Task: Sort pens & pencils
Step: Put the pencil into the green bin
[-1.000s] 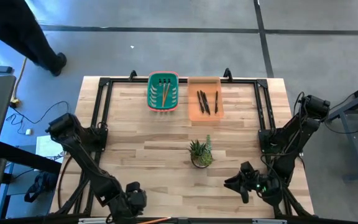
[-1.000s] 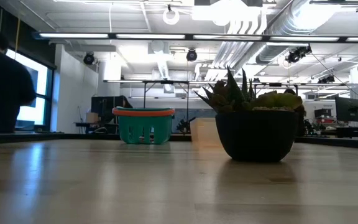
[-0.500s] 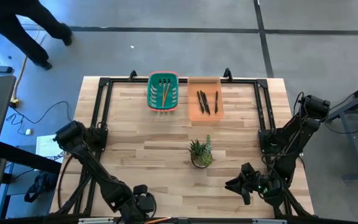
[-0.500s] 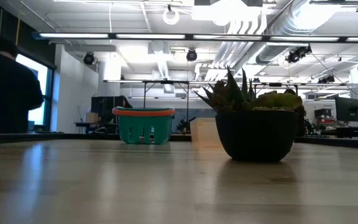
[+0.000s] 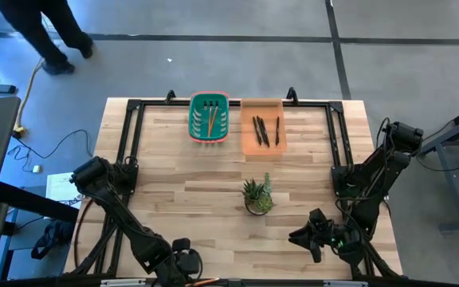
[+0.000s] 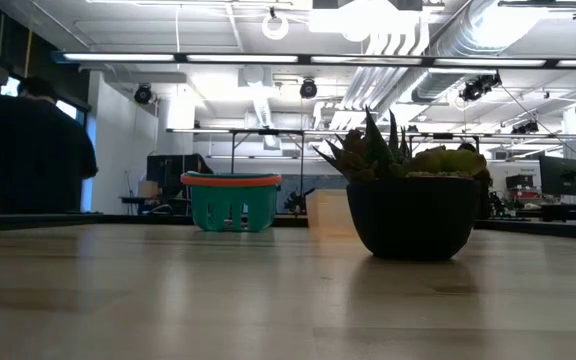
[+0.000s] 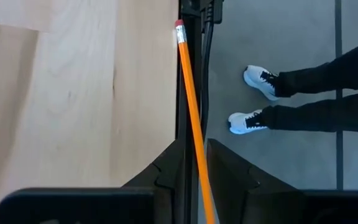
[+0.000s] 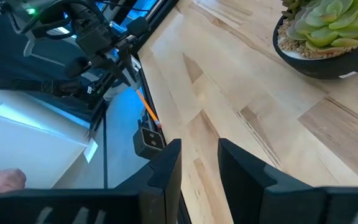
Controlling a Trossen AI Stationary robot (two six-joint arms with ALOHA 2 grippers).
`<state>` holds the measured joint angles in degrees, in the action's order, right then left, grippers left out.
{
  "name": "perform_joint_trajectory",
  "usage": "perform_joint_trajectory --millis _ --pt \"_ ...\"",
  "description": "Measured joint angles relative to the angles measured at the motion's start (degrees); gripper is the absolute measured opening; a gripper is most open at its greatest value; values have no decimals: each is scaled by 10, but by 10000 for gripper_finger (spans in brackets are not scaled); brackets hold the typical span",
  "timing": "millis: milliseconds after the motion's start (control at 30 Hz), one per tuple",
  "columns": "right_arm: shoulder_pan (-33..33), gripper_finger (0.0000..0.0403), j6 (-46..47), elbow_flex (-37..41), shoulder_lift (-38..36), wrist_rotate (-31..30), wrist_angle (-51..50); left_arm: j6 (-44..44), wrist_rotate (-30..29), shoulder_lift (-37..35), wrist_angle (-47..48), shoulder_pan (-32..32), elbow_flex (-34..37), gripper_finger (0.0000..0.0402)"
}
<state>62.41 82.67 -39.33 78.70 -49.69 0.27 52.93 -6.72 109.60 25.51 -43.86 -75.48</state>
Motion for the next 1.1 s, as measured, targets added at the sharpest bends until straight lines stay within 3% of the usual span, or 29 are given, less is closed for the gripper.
perform_joint_trajectory --millis 1100 --pt "3 96 -17 0 1 0 16 9 31 47 -67 -8 0 56"
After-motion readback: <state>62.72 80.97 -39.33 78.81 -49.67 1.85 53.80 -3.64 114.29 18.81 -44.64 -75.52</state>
